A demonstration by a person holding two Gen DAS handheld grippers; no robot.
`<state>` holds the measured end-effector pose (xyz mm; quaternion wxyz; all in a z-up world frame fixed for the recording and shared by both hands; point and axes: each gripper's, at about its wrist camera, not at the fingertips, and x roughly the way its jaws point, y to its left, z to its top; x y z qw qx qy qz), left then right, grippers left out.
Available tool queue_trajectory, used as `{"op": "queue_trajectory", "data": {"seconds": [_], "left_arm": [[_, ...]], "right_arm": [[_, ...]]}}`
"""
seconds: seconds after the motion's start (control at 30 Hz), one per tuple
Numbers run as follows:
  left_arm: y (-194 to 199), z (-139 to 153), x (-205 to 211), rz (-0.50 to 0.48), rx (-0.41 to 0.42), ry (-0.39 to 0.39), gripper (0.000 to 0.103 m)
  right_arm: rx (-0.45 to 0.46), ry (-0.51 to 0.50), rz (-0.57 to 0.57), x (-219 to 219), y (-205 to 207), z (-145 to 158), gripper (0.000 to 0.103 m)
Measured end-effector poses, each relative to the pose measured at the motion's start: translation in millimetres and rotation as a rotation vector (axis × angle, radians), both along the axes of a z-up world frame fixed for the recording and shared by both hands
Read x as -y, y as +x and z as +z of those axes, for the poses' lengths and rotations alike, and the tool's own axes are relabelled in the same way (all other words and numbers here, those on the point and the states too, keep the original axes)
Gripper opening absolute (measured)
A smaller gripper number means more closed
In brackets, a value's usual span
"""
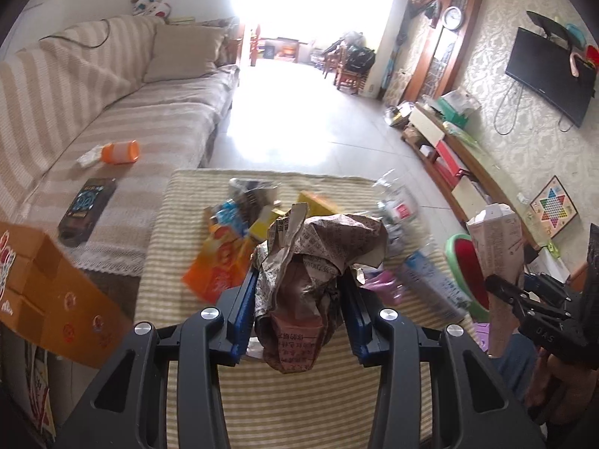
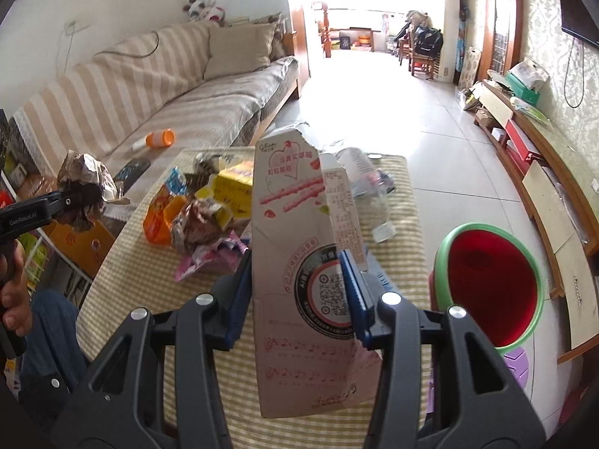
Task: Collect trash
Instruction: 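Carry both held items over the red bin and open both tools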
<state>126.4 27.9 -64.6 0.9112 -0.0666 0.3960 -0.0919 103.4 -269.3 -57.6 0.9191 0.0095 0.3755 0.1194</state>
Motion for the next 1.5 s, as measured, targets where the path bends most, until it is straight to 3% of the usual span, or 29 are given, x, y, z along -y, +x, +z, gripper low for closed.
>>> {"op": "queue_trajectory", "data": {"seconds": [0.3, 0.67, 0.83, 1.17, 1.5], "left_arm": [[33.9, 13.3, 95.9, -0.158, 0.011, -0.035, 0.039], [69.4, -1.0, 250.4, -0.404, -0.030, -0.053, 0.039], [82.6, -15.9, 311.0, -0.482, -0.042, -0.045, 0.039], [110.0, -41.4, 376.5, -0.530, -0.103, -0.077, 0.039], [128.2, -46.7, 394.0, -0.531, -0.110, -0.076, 0.041]], "right_arm": [[0.046, 0.036, -0.112, 77.7, 12.5, 15.8, 0.044], [0.020, 0.071, -0.320, 207.5, 18.3, -2.6, 0.044], [0.014, 0.093, -0.372, 245.4, 26.4, -8.0, 0.044], [-0.010, 0.157, -0.407, 284.4, 40.6, -28.9, 0.044], [-0.028, 0.196, -0.422, 290.3, 48.3, -47.8, 0.044]]}}
